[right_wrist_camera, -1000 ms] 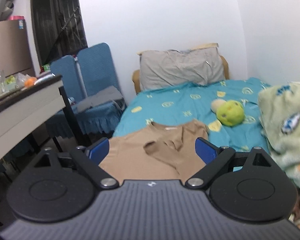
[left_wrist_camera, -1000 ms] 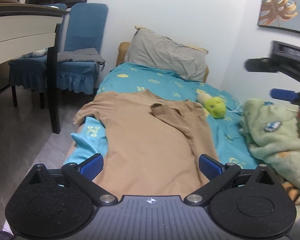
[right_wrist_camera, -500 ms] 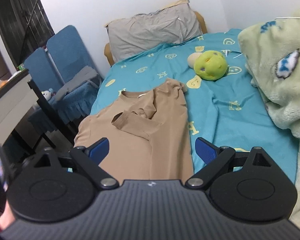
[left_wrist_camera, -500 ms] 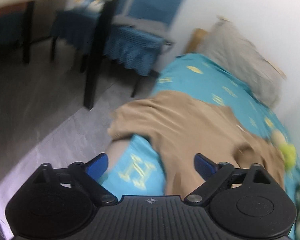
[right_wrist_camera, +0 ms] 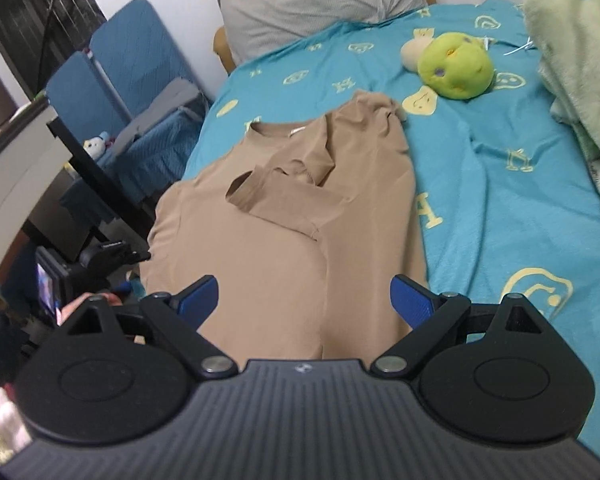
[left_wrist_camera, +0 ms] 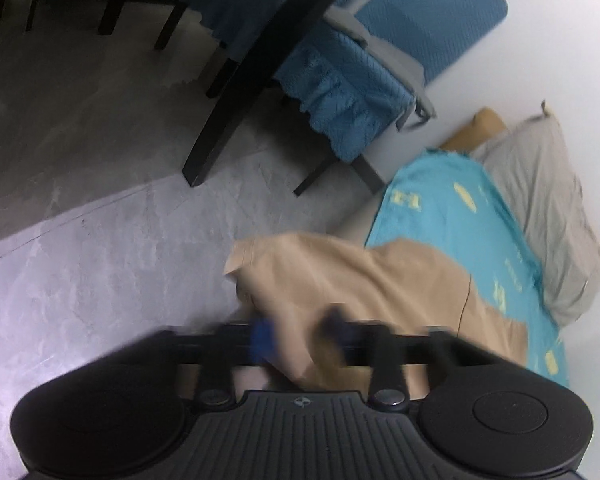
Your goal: Fold clothes
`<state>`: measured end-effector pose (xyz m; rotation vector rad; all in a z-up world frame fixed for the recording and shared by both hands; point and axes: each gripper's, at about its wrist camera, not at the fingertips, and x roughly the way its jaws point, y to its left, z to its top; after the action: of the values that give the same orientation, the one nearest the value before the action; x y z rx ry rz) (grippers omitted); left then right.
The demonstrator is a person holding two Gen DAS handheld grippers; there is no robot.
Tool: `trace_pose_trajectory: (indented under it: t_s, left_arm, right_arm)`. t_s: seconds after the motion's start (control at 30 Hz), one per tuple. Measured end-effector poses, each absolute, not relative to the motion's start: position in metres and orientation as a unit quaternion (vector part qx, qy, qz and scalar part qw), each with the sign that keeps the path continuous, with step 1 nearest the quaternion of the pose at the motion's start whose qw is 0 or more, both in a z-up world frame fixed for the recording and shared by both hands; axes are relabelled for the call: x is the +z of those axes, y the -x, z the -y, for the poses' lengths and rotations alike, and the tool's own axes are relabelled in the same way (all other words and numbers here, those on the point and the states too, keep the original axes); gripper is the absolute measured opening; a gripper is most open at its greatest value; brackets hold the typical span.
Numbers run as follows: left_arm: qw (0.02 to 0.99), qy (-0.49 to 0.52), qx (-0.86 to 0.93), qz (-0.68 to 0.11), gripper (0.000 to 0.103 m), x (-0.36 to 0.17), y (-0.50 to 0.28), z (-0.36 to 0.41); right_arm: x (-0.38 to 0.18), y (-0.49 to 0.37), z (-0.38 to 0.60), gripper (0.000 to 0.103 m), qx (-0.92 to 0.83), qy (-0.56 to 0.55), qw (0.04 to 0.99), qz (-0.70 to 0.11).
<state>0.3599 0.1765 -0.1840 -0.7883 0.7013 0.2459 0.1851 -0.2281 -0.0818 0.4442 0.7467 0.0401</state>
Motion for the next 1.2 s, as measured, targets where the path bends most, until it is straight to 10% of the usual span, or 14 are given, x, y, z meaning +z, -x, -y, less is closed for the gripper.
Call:
trace_pose_trajectory:
  t_s: [0.47, 0.8, 0.9, 1.03, 1.2]
  left_arm:
    - [0.971, 0.01, -0.044, -0.236, 0.002, -0.029, -0.357, -0.027]
    - [0.942, -0.102, -0.195, -0.254, 0.003, -0.067, -0.342, 0.163]
    - [0.935, -0.09, -0.197, -0.282, 0.015, -0.089, -0.344, 0.164]
    - [0.929, -0.086, -0.184, -0.309, 0.064, -0.096, -0.322, 0.139]
    - [0.908, -0.038, -0.174, -0.378, 0.077, -0.085, -0.252, 0.063]
  right_arm:
    - [-0.069, -0.165, 0.254, 0.094, 0.012, -0.271, 0.899, -0.344]
    - [-0.06, -0.153, 0.297, 0.094, -0.038, -0.295, 0.91, -0.29]
    - [-0.064, -0.156, 0.307, 0.094, -0.043, -0.308, 0.905, -0.29]
    - [-0.067, -0.158, 0.317, 0.094, -0.041, -0.328, 0.898, -0.29]
    - [-0.067, -0.156, 0.319, 0.094, -0.029, -0.343, 0.893, -0.29]
